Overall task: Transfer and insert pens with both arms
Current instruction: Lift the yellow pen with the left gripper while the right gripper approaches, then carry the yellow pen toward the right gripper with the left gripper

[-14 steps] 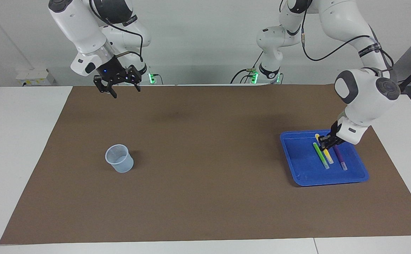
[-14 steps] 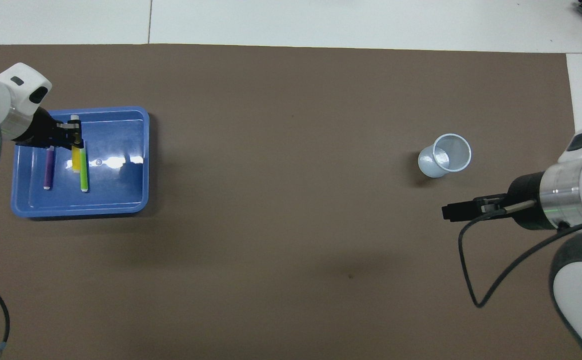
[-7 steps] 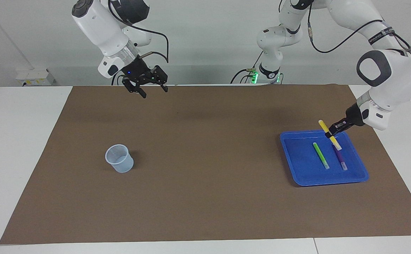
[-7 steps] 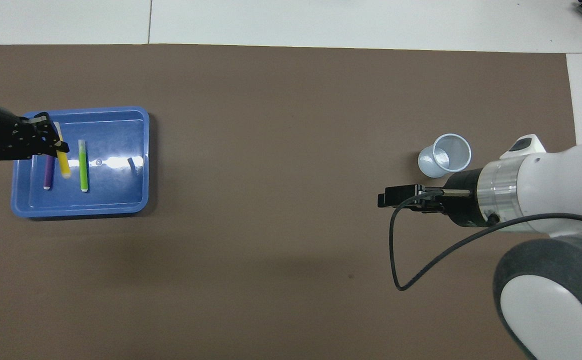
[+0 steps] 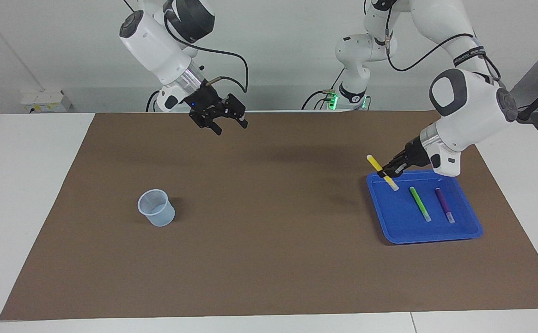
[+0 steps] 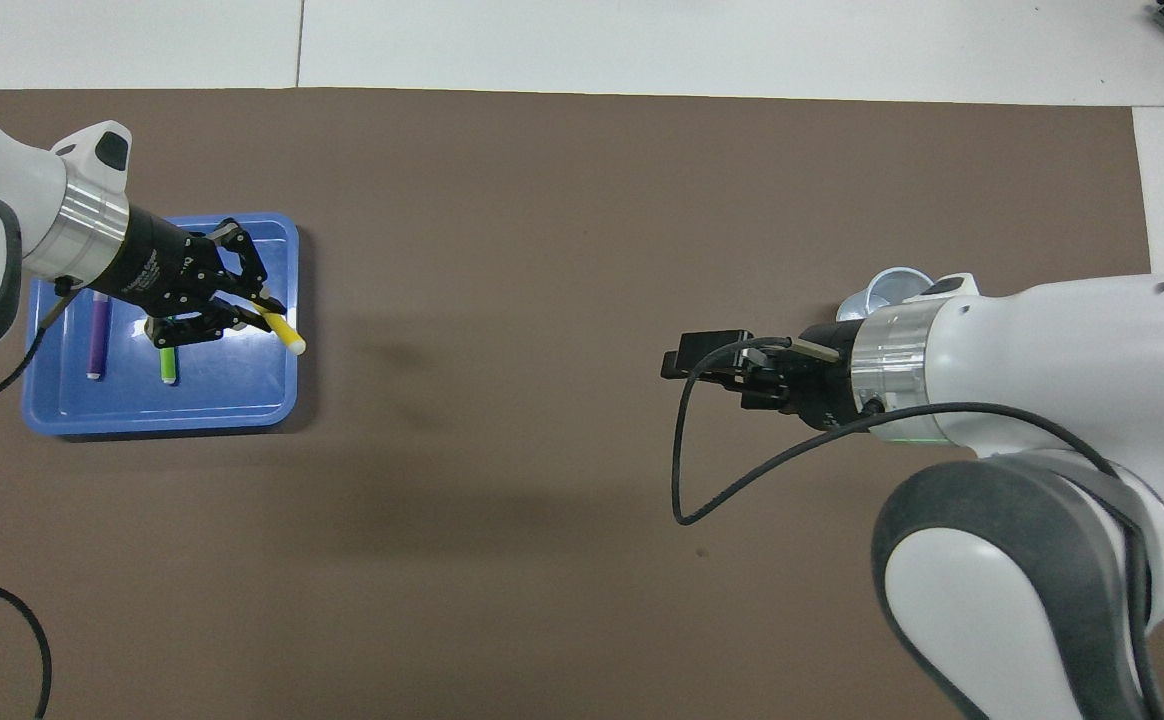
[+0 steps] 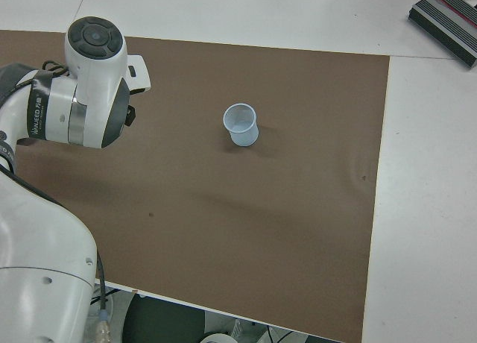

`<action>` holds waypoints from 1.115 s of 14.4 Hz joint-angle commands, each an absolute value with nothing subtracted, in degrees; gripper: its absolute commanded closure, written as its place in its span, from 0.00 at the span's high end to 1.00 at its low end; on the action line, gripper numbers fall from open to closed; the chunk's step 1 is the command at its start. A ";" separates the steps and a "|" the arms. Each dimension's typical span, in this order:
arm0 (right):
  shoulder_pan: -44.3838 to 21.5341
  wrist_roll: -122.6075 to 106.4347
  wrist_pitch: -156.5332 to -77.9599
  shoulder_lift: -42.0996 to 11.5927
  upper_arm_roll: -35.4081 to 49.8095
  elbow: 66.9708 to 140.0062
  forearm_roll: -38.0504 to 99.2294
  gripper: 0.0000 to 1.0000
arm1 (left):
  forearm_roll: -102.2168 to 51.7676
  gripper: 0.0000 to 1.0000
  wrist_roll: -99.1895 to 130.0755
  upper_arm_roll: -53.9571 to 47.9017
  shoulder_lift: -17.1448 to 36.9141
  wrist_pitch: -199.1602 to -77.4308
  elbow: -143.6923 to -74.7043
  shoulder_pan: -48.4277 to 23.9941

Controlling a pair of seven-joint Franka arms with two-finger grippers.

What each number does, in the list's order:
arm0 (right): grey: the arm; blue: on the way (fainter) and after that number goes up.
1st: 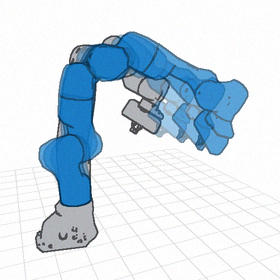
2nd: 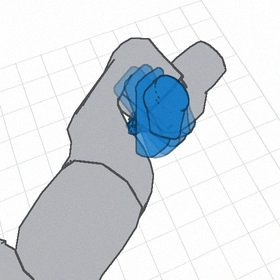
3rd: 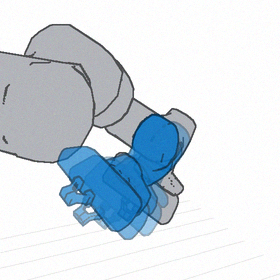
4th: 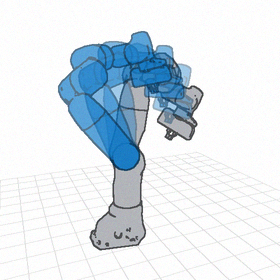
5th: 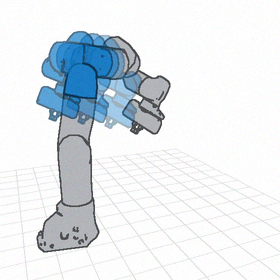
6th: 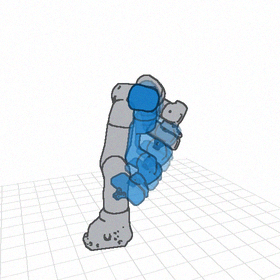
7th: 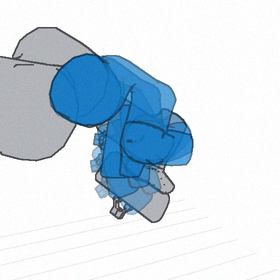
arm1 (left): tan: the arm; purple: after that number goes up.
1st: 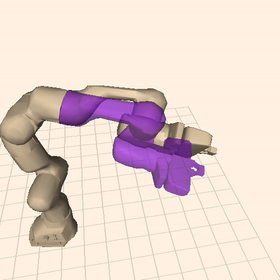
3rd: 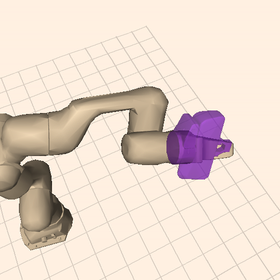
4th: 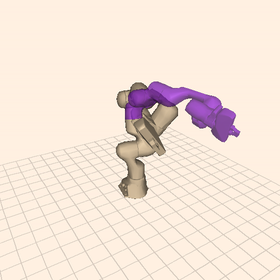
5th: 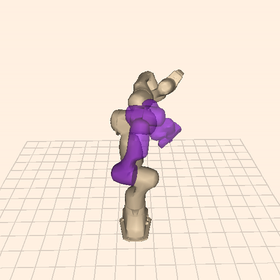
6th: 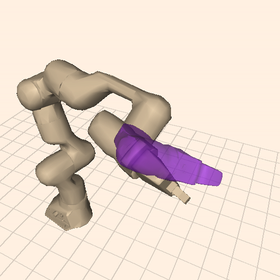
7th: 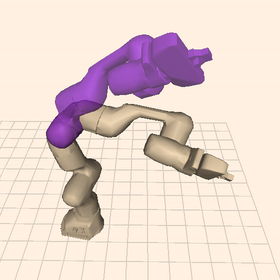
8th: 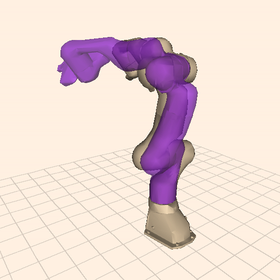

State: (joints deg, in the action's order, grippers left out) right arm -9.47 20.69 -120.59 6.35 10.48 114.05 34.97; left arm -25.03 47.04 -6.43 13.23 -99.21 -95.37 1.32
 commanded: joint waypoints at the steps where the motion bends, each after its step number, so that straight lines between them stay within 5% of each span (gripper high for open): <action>1: -13.43 24.42 -125.23 5.63 10.28 114.52 36.56 1.00 | -28.83 0.00 54.47 -5.45 9.68 -99.83 -100.88 -0.78; 6: -18.18 28.39 -132.97 4.22 10.28 114.52 38.93 1.00 | -37.50 0.00 63.52 -5.45 7.74 -108.79 -107.04 -5.70; 16: -22.94 24.88 -139.57 -1.93 10.28 113.29 38.85 0.96 | -48.52 0.00 77.26 -5.45 7.65 -113.29 -108.37 -12.74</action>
State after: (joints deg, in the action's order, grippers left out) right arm -22.97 27.06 -138.94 -1.55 10.43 114.00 37.46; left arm -47.23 76.83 -6.33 9.60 -111.78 -105.75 -11.60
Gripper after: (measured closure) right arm 0.035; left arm 0.824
